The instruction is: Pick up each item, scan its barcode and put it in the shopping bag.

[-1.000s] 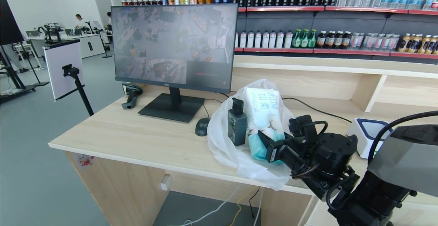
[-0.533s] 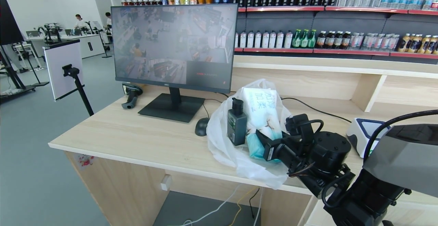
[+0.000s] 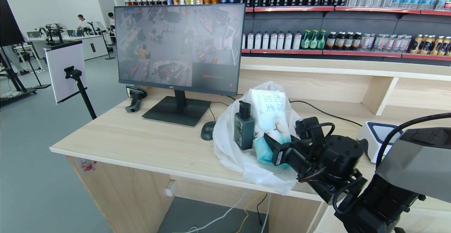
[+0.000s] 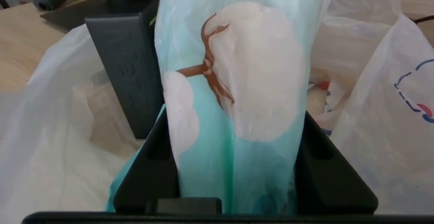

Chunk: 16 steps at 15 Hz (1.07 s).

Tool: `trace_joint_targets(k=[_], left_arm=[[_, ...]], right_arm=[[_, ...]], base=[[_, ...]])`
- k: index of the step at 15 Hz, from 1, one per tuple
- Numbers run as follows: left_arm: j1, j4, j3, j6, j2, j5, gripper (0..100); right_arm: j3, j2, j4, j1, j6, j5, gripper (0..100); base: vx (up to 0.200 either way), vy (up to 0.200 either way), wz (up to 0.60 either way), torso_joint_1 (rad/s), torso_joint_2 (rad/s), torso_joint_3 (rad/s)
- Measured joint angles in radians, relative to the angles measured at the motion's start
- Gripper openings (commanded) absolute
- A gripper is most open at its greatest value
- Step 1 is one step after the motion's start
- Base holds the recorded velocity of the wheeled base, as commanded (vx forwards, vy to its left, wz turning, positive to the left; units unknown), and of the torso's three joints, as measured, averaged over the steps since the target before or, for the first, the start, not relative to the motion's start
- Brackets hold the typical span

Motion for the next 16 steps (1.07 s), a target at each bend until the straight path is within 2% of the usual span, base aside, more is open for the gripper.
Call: trace_joint_targets(k=[16], left_arm=[[0.0,-0.004,0.0,0.0,0.0,0.0,100]], right_arm=[[0.05,-0.064,0.002,-0.003,0.024,0.0,100]], base=[[0.0,0.0,0.0,0.0,0.0,0.0]])
